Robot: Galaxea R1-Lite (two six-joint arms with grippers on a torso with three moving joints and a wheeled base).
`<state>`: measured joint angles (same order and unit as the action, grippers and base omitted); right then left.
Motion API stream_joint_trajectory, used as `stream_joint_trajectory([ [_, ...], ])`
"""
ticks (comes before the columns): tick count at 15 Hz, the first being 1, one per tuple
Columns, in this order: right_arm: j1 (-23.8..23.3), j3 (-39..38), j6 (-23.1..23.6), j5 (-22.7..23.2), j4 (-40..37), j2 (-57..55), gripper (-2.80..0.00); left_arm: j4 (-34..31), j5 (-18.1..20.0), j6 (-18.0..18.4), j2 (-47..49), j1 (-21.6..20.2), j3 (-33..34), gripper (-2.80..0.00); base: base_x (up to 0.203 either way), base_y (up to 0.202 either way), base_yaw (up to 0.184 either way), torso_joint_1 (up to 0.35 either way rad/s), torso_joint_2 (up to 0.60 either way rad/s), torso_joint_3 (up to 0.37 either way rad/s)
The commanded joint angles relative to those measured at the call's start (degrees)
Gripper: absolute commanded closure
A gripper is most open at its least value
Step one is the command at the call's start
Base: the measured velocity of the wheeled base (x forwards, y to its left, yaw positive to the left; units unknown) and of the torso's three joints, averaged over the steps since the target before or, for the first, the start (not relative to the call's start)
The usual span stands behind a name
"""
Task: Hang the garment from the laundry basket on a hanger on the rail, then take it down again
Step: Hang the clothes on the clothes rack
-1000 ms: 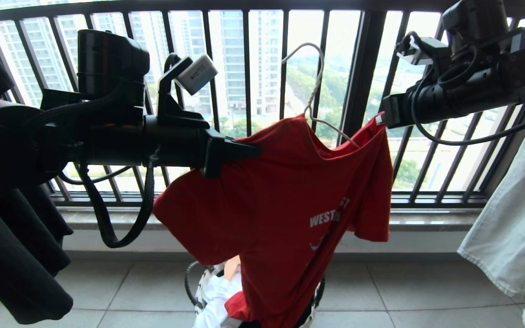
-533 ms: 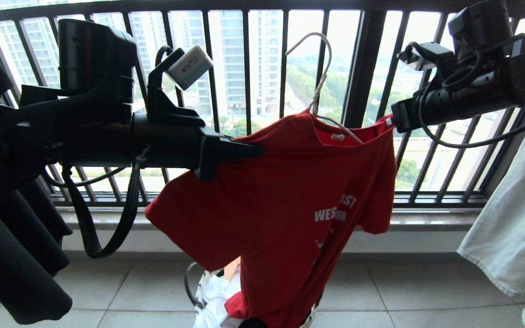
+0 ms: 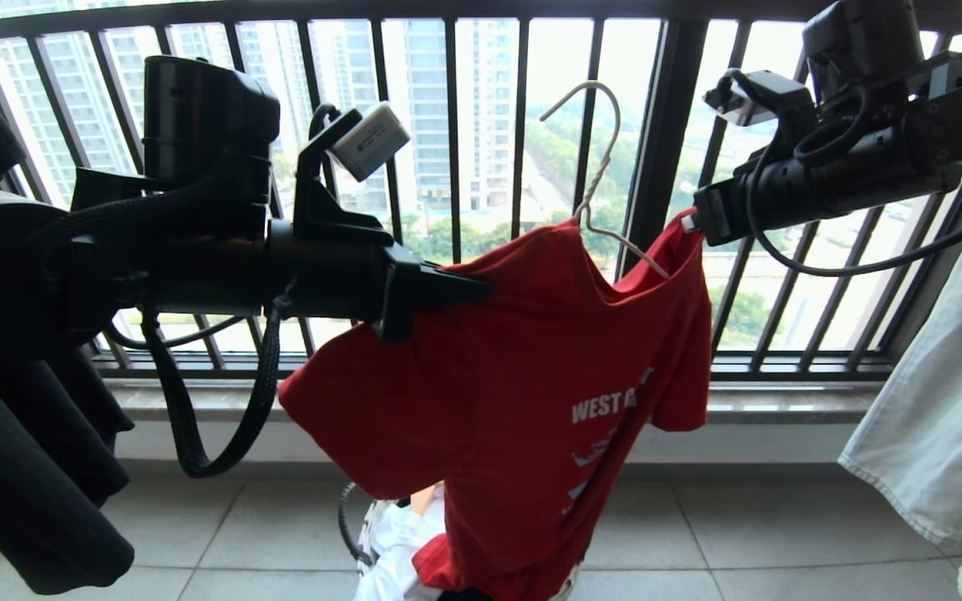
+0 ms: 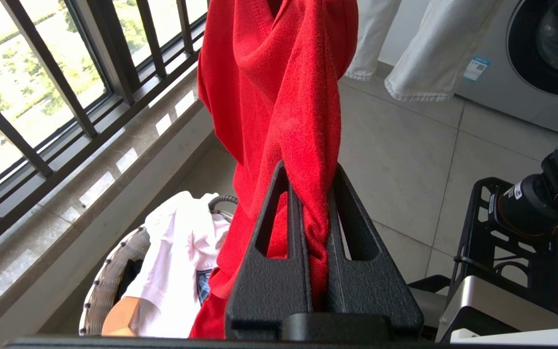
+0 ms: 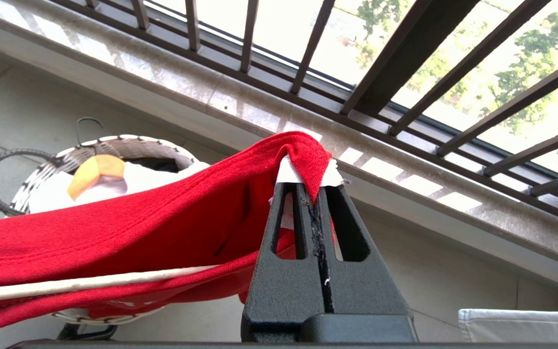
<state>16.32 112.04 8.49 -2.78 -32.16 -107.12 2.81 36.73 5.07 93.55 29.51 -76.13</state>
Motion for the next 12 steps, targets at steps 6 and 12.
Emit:
stream_joint_trajectory([
  [6,4.24,-1.53,2.30,0.05,-0.36,4.03,0.00,-0.08,-0.12,-0.02,1.51,1.74,-0.07,0.00,0.000,0.000,0.000,0.000,0.00,0.000],
  [12,7.99,-4.32,2.47,-0.12,-0.36,7.09,0.00,0.71,-1.08,-0.59,4.31,2.10,-1.40,0.00,0.000,0.000,0.000,0.000,0.00,0.000],
])
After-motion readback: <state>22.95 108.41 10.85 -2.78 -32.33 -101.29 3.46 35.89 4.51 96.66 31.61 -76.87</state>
